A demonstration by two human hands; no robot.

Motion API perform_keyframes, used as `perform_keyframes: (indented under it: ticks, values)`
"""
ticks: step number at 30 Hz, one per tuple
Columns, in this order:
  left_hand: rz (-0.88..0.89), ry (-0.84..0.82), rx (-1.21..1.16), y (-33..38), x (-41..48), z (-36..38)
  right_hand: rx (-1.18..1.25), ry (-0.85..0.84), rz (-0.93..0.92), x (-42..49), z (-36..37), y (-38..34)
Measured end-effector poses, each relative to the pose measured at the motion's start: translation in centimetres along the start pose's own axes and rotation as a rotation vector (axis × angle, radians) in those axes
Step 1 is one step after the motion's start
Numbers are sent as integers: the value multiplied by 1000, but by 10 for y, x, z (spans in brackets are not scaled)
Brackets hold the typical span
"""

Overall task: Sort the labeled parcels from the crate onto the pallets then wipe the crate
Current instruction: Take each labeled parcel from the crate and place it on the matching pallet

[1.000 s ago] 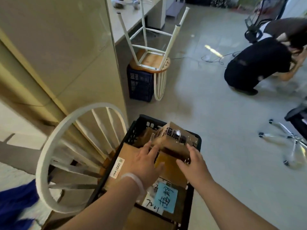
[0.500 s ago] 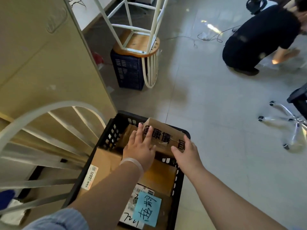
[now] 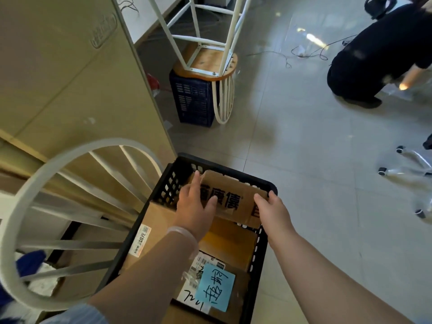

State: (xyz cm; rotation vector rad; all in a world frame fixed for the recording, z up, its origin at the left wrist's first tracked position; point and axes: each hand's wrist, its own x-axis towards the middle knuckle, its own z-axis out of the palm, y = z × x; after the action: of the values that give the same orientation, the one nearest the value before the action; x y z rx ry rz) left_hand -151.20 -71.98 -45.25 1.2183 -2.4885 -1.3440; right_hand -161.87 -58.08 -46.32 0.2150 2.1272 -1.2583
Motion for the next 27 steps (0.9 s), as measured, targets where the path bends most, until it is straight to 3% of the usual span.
perform_keyframes:
  ticks: [6,12,19,23,27]
  values:
    - [-88,126,-65,14,-29,-39,57,2,-67,-45,4,-21]
    - [-211,256,-363,16,-63,-71,62,15,-130,-95,9,-34]
    - [-75,252,-632,15,-95,-119,149,-111,-166,-128,5,-55]
    - [-15,135,-795,21,-109,-139,133,-236,-90,-143,4,-64]
    - [44,137,-766,22,-111,-147,301,-291,-35,-152,2,-65]
